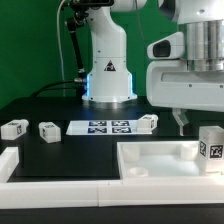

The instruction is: Assemble square table

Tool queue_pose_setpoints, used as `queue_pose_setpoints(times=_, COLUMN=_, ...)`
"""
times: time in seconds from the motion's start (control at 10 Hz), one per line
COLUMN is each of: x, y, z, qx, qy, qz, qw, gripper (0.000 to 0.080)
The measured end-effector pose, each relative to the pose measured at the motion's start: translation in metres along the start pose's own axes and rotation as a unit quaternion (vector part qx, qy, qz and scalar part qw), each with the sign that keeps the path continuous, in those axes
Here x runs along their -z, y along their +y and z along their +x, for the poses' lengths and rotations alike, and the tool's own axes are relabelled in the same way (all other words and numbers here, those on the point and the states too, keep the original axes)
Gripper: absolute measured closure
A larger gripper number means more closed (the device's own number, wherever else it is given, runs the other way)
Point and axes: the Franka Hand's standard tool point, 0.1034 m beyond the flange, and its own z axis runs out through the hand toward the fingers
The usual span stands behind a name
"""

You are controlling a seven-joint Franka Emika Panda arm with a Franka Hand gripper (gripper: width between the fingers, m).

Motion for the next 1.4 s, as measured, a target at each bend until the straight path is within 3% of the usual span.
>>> queue_pose_setpoints(times=0.1, x=0.0000, y=0.0005, z=0.0004, qx=0.037, qy=0.001, qz=-0.002, qw=0.999, gripper=0.0151)
queue_pose_setpoints(times=0.2, x=-0.0008, y=0.0040, z=0.0020, qx=0.191, qy=0.007, qz=-0.016, qw=0.981, gripper=0.0150)
queue_pose_setpoints(times=0.3, x=-0.0006, y=0.0036, z=0.0007, qx=0.325, qy=0.002, qz=-0.024, qw=0.946, gripper=0.0150)
queue_pose_setpoints(times=0.4, x=0.0006, y=0.0023, z=0.0006, qx=0.336, qy=-0.001, qz=-0.025, qw=0.942, gripper=0.0150)
queue_pose_setpoints(times=0.5, x=0.0003, y=0.0030, z=0.0011, qx=0.322, qy=0.000, qz=-0.026, qw=0.947, gripper=0.0150)
queue_pose_setpoints(times=0.6, x=0.0003, y=0.0032, z=0.0012, qx=0.317, qy=0.001, qz=-0.026, qw=0.948, gripper=0.0240)
queue_pose_setpoints(times=0.7, x=0.0002, y=0.0029, z=0.0008, qx=0.284, qy=0.001, qz=-0.025, qw=0.959, gripper=0.0240)
queue_pose_setpoints(times=0.8, x=0.0002, y=0.0026, z=0.0006, qx=0.242, qy=0.002, qz=-0.025, qw=0.970, gripper=0.0441)
queue_pose_setpoints(times=0.9, x=0.0000, y=0.0025, z=0.0004, qx=0.215, qy=0.003, qz=-0.025, qw=0.976, gripper=0.0507)
queue_pose_setpoints(times=1.2, x=-0.0018, y=0.0007, z=0.0001, qx=0.081, qy=0.006, qz=-0.022, qw=0.996, gripper=0.0507)
queue_pose_setpoints(times=1.4, x=-0.0023, y=-0.0020, z=-0.0038, qx=-0.079, qy=0.007, qz=-0.024, qw=0.997, gripper=0.0507)
